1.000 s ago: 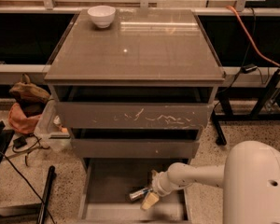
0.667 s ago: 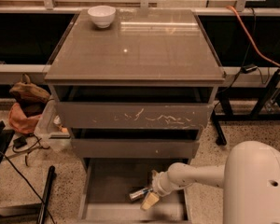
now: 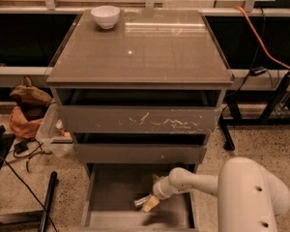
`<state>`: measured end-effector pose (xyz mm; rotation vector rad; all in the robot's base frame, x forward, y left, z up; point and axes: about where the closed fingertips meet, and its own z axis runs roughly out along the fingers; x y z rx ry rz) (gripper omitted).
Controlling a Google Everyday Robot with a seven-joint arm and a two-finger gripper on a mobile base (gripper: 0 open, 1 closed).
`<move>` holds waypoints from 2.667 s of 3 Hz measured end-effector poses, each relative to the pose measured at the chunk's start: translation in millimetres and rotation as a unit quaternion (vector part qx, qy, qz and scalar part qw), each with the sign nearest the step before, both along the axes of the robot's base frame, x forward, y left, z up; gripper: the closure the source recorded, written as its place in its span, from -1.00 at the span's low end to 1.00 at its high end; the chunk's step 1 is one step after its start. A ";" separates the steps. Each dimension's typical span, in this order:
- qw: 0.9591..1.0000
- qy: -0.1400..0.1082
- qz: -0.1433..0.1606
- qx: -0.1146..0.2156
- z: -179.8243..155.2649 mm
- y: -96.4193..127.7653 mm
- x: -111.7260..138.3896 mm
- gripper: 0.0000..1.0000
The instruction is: Pick redbull can from bottom drawer and place on counter
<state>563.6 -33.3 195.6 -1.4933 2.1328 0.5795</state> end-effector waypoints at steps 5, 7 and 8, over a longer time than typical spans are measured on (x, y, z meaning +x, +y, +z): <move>1.000 0.016 0.007 0.019 -67.6 7.9 10.2 0.29; 0.995 -0.088 -0.040 0.021 39.1 -32.4 31.9 1.00; 0.974 -0.213 -0.071 0.008 150.8 -75.8 48.8 1.00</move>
Offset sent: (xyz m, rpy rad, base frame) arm 0.0049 0.0062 -0.1004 0.0481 0.0701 0.0295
